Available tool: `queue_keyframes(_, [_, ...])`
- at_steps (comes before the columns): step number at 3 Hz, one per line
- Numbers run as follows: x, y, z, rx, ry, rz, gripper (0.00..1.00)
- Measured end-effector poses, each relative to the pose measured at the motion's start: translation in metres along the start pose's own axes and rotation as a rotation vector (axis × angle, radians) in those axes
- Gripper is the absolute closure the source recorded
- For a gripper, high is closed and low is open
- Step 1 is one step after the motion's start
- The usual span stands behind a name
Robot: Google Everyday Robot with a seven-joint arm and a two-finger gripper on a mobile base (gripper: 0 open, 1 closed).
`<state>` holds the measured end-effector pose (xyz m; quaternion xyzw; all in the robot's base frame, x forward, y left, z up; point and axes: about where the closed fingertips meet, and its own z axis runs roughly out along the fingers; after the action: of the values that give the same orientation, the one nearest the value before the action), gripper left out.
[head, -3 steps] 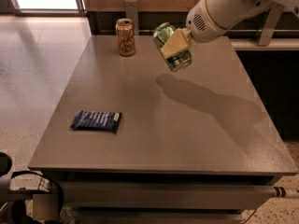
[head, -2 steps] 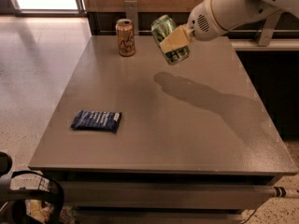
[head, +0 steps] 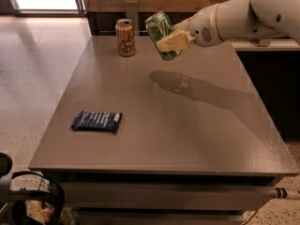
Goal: Place green can upright
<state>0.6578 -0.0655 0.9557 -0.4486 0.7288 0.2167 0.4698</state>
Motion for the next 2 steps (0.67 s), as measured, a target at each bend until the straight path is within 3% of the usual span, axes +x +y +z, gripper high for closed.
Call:
queue_keyframes(1, [0.0041, 0.0058, 0.008, -0.035, -0.063, -0.131, 1.0])
queue_keyframes(2, [0.0021, 0.0089, 0.0113, -0.039, -0.068, -0.222, 1.0])
